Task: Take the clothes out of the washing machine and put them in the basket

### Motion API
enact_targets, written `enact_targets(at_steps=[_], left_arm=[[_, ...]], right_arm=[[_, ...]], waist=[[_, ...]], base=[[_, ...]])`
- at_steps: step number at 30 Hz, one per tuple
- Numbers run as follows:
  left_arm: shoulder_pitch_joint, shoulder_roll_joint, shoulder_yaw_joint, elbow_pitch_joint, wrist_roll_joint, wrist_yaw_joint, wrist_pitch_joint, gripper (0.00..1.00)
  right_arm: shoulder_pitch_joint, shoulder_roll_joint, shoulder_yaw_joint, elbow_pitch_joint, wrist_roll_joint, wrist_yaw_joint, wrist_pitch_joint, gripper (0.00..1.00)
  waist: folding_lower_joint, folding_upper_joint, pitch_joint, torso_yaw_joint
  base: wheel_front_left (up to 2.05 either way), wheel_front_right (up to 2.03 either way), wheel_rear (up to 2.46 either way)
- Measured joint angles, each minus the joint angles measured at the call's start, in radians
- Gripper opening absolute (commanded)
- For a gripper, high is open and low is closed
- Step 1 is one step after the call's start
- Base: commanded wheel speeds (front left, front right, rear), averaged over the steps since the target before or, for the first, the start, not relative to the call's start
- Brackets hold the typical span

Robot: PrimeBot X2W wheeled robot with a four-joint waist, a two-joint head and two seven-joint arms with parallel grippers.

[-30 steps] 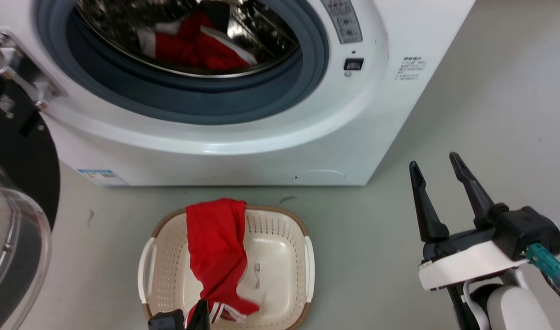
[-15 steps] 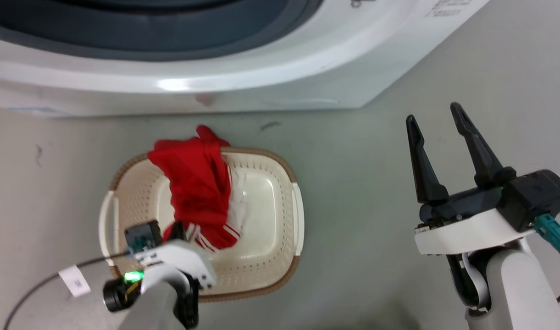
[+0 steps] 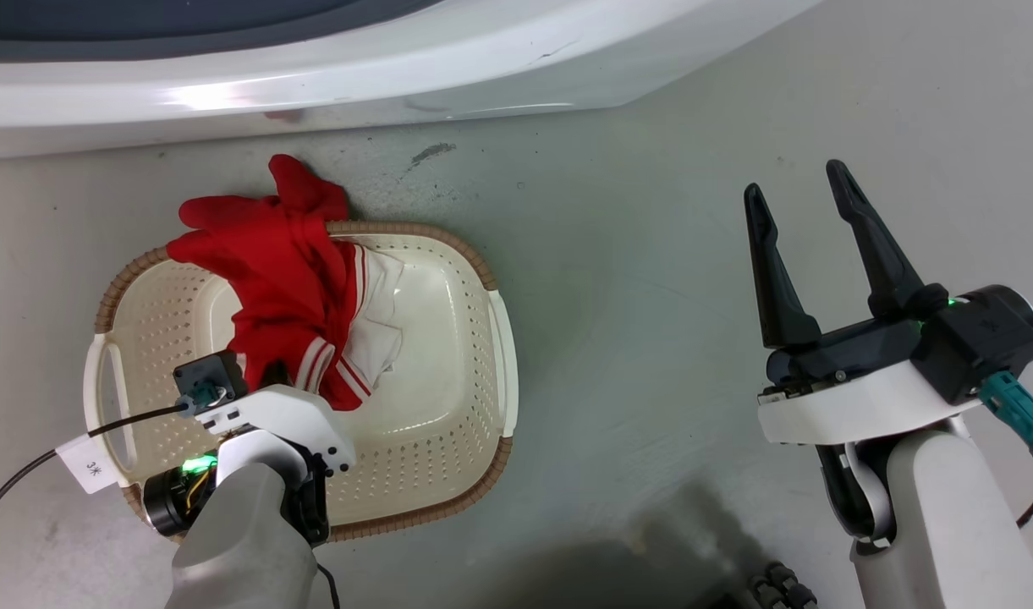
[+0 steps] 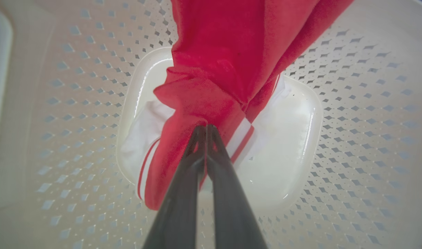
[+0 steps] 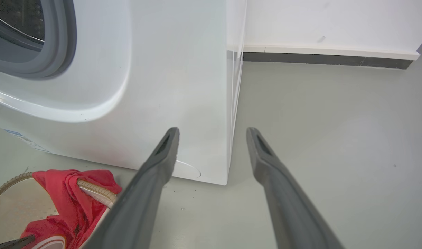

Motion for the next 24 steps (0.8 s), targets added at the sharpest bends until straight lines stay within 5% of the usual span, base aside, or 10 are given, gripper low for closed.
enact_targets(at_steps=[2,12,24], left_arm=[[-0.003,-0.001,0.009,0.012,0.0,-0.001,0.0,1.0],[0.1,-0.017,0.028,0.024,0.036,-0.021,0.0,1.0],[0.323,-0.042,-0.015,-0.219,0.12,-0.053,0.0,1.0]], right_arm=[[-0.009,0.0,0.0,0.011,0.0,0.0,-0.004,1.0],[0.011,0.001,-0.015,0.09,-0.009,0.0,-0.022,1.0],[0.142,0.001,-0.064,0.081,-0.027,0.0,0.029,1.0]], waist=[[-0.0001,0.0,-0.006,0.0],[-0.0001,0.0,-0.149,0.016],[-0.0004,0.0,-0.447,0.082]], base=[[0.0,0.0,0.0],[0.0,0.0,0.0],[0.0,0.0,0.0]])
